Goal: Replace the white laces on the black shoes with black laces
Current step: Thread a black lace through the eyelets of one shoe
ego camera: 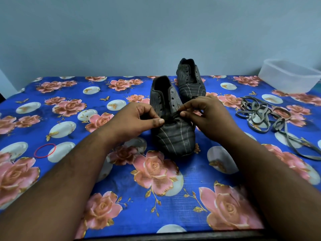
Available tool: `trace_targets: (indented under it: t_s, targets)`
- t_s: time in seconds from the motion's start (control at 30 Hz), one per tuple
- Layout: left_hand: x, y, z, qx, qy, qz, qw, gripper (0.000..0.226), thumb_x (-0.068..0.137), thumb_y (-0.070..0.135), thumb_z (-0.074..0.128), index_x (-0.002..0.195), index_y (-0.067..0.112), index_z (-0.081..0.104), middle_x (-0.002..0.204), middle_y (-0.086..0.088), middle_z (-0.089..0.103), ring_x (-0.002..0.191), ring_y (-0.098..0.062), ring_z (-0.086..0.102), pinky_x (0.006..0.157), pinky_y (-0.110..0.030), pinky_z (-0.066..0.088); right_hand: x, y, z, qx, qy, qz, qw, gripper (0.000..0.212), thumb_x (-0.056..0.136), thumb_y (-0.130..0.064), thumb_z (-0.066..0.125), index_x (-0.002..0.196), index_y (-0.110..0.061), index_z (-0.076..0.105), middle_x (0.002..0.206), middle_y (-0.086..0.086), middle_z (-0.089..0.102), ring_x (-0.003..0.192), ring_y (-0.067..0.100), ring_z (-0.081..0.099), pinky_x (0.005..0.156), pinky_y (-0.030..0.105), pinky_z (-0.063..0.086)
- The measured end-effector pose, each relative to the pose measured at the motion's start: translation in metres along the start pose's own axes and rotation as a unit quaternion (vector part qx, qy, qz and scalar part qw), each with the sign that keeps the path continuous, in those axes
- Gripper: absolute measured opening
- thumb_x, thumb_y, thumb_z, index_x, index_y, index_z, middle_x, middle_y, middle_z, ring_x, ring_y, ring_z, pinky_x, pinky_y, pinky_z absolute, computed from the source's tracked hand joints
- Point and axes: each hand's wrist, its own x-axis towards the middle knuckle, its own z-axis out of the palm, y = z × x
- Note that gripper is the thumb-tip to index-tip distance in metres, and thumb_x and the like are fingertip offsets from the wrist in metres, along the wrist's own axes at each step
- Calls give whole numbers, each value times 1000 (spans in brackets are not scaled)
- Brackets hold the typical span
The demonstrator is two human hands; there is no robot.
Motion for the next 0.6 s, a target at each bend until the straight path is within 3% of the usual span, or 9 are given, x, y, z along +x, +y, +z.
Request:
trace_targets:
  t_s: [0.1,0.23,0.37,0.5,0.6]
  targets:
    - [0,0,1,-19,-7,0,1000,11,84,20,77,80,13,70,80,-5,73,75,-9,63,74,-27,52,1,0,3,23,20,44,999,32,87,-55,59,105,-34,76,88,-15,72,91,17,63,83,43,52]
    - [0,0,2,-13,-17,11,1000,6,89,11,74,84,11,70,77,4,72,73,-3,63,71,-17,51,2,2,4,-25,14,24,999,38,82,-63,55,100,-38,77,89,-16,72,94,21,61,86,47,49]
    - [1,-1,2,-13,-28,10,999,4,90,11,72,87,12,70,76,6,71,73,-3,63,72,-17,51,4,0,3,-57,37,-9,998,35,86,-59,52,91,-31,73,84,-12,65,89,22,54,85,44,44]
    - [2,-2,2,-23,-29,4,999,6,90,11,73,85,12,70,75,4,71,73,-5,63,70,-18,50,9,-8,3,-56,116,-2,992,22,93,-43,58,92,-24,70,85,-11,61,89,23,55,82,37,41]
    - [1,-1,1,0,-30,12,999,5,90,12,74,86,10,70,77,1,71,73,-6,62,71,-18,51,11,-12,7,-62,156,8,986,19,93,-41,60,93,-25,69,85,-12,60,89,22,55,80,39,43]
